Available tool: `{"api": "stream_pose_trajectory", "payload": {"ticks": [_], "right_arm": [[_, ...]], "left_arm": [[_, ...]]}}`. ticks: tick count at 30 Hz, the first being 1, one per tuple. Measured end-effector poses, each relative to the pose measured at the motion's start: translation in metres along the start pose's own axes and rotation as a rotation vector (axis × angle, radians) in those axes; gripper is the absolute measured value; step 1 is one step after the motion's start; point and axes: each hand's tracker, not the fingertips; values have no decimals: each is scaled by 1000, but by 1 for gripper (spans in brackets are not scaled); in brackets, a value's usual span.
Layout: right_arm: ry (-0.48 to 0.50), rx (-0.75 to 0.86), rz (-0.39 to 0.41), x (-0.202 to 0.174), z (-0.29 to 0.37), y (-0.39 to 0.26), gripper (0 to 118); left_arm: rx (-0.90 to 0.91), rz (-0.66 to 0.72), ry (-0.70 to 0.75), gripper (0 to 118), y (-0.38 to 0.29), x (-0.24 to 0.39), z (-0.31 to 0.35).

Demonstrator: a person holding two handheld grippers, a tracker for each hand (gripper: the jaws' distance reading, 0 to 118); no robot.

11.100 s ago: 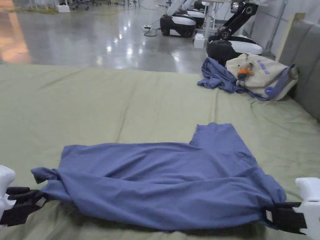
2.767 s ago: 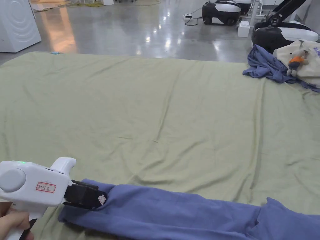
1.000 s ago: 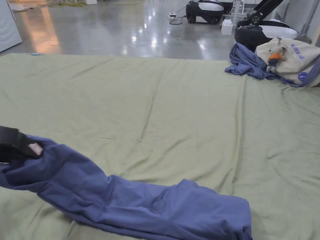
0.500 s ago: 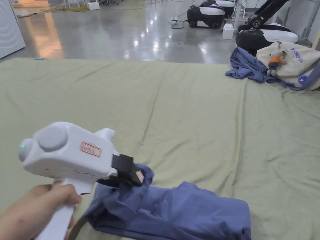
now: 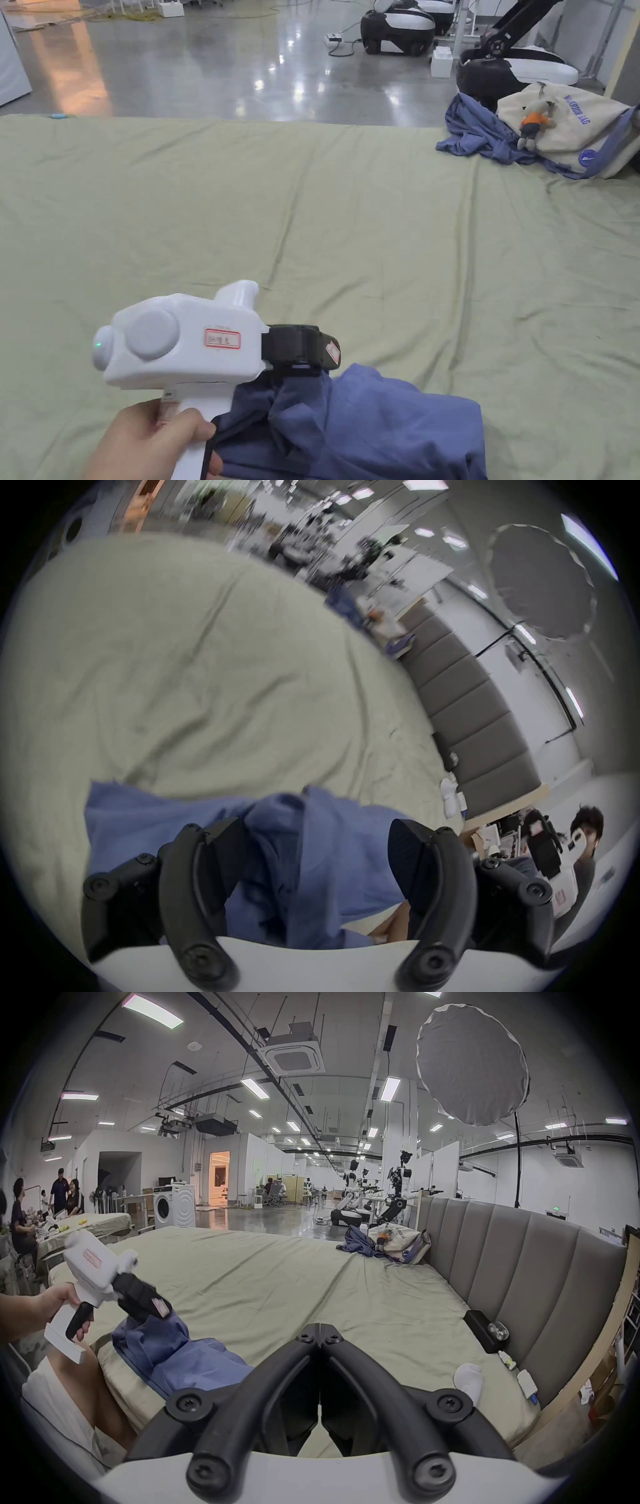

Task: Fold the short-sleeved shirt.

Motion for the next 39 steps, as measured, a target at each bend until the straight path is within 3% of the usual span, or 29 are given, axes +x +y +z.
{"api": "stream_pose_trajectory", "payload": {"ticks": [3,5,8,9,11,12,15,22,28,31,34,37,39], "right_arm": [[-6,5,22,-1,2,2,2],[-7,8,25,-1,4,4,2],[-4,16,26,-1,6,6,2],[-6,17,28,-1,7,7,2],[-2,23,27,-1,7,8,2],[-2,23,27,-1,7,7,2],[-2,22,24,-1,6,6,2],[8,2,25,-2,3,3,2],[15,-6,28,-5,0,2,2],[17,-4,32,-5,-1,3,2],[13,21,28,-4,2,5,2],[-11,70,15,-3,7,5,2],[-46,89,-16,-3,8,2,2]], "left_arm": [[179,-177,-33,94,-3,16,39],[235,-255,50,94,-10,24,57],[176,-251,200,90,-15,22,44],[124,-231,173,72,-16,18,35],[15,-178,90,14,-18,13,12],[-9,-154,87,7,-20,12,0],[-73,-168,163,7,-31,11,-31],[-128,-168,143,6,-49,20,-62],[-73,-181,89,6,-42,17,-38],[57,-240,72,6,-31,16,13],[395,-386,46,6,-41,11,98],[701,-416,154,6,-77,3,174],[738,-391,275,6,-100,-5,196]]}}
